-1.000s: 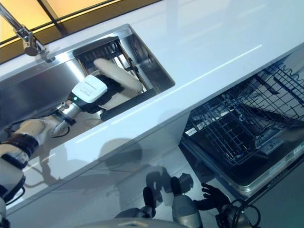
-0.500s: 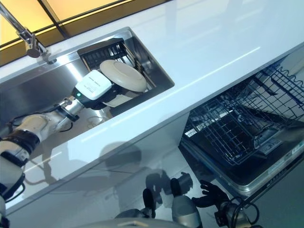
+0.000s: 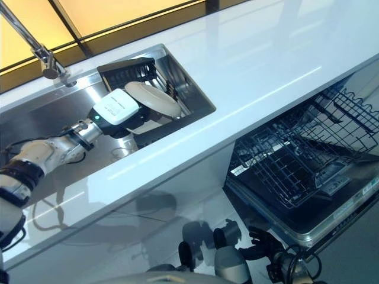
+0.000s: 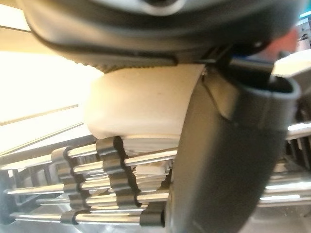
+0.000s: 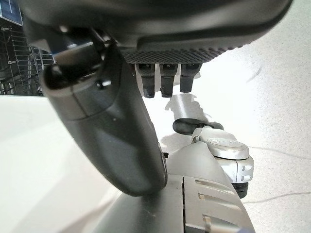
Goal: Pick up plates and place into dishwasher.
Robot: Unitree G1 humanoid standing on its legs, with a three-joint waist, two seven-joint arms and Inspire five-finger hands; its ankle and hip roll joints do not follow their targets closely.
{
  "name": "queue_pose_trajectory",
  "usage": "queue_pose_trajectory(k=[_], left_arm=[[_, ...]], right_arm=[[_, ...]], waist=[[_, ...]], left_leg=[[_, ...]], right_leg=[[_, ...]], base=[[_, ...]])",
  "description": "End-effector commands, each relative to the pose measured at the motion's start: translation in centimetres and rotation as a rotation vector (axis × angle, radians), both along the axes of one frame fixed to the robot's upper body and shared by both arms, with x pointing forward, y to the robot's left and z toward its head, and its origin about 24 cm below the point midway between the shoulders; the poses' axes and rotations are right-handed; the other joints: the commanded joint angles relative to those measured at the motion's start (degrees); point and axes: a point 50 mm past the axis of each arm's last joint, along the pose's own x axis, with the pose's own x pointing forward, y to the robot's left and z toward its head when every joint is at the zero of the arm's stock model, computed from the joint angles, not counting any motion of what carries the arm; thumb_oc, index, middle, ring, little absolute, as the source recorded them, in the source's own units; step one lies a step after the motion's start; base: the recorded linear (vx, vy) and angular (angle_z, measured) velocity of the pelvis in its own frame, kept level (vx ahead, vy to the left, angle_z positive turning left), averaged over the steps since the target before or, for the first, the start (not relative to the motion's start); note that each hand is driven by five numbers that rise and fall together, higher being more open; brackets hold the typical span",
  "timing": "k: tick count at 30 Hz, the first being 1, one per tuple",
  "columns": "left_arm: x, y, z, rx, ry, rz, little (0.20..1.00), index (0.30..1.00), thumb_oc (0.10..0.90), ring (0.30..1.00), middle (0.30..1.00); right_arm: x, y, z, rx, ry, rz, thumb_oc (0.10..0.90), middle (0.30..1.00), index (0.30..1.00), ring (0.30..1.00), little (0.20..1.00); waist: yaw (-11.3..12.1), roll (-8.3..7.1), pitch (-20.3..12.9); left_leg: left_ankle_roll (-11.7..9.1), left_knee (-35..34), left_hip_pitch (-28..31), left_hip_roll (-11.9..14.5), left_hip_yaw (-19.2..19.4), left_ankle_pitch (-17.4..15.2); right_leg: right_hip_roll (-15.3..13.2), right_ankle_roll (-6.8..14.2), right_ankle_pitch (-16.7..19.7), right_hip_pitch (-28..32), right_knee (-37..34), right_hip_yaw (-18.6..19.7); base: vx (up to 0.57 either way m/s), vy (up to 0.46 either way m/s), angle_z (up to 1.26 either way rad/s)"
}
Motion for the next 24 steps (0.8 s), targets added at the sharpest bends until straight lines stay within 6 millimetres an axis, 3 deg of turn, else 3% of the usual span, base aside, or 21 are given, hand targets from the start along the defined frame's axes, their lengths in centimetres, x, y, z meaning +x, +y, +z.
queue_pose_trajectory(k=[1,4,6,7,8,9,24], left_arm=[[0.4,0.3,5.5,-0.155,-0.08,0.006,0.2,0.3,0.1,0.3,0.3],[0.3,0.4,5.4,-0.144,-0.055,0.011,0.252,0.345,0.152,0.345,0.345],[0.2,0.4,5.4,-0.147,-0.054,0.012,0.461,0.524,0.361,0.524,0.524],[0.2,0.4,5.4,-0.149,-0.051,0.015,0.461,0.524,0.361,0.524,0.524],[0.2,0.4,5.4,-0.15,-0.05,0.016,0.73,0.754,0.63,0.754,0.754],[0.2,0.4,5.4,-0.151,-0.05,0.015,0.9,0.9,0.8,0.9,0.9],[0.4,0.9,4.1,-0.15,-0.028,0.026,0.9,0.9,0.8,0.9,0.9]], right_arm=[[-2.2,-0.9,-0.3,-0.014,0.039,-0.021,0.8,0.9,0.9,0.9,0.9],[-2.2,-1.0,-0.3,-0.014,0.044,-0.022,0.8,0.9,0.9,0.9,0.9],[-2.2,-0.9,-0.3,-0.015,0.048,-0.019,0.8,0.9,0.9,0.9,0.9],[-2.2,-0.9,-0.3,-0.014,0.049,-0.018,0.8,0.9,0.9,0.9,0.9],[-2.2,-0.9,-0.3,-0.014,0.051,-0.017,0.8,0.9,0.9,0.9,0.9],[-2.3,-0.8,-0.3,-0.014,0.053,-0.017,0.8,0.9,0.9,0.9,0.9],[-2.8,-1.1,-0.4,-0.013,0.057,-0.029,0.8,0.9,0.9,0.9,0.9]], waist=[[1.17,3.62,-8.26],[1.31,3.74,-8.5],[1.32,3.78,-8.61],[1.33,3.76,-8.61],[1.32,3.76,-8.61],[1.3,3.76,-8.62],[0.67,3.68,-9.0]], left_leg=[[1.21,0.43,1.82,-2.66,2.44,-9.29],[1.23,0.43,2.22,-2.67,2.12,-9.32],[1.21,0.43,2.44,-2.66,2.02,-9.35],[1.22,0.43,2.51,-2.64,2.03,-9.36],[1.23,0.43,2.56,-2.63,2.02,-9.36],[1.24,0.43,2.65,-2.62,2.02,-9.39],[1.25,0.43,2.83,-2.43,2.8,-9.54]], right_leg=[[2.36,3.05,-6.41,2.71,0.32,2.61],[2.43,2.93,-6.59,3.2,0.32,2.43],[2.46,2.88,-6.65,3.42,0.32,2.35],[2.45,2.85,-6.65,3.51,0.32,2.33],[2.46,2.84,-6.66,3.55,0.32,2.34],[2.48,2.82,-6.67,3.62,0.32,2.37],[2.7,3.0,-6.51,3.53,0.32,2.74]], base=[[0.0,0.0,0.0],[0.0,-0.041,0.04],[0.01,-0.022,0.04],[0.0,0.0,0.0],[0.0,0.0,0.0],[0.01,-0.021,0.04],[0.0,-0.007,0.03]])
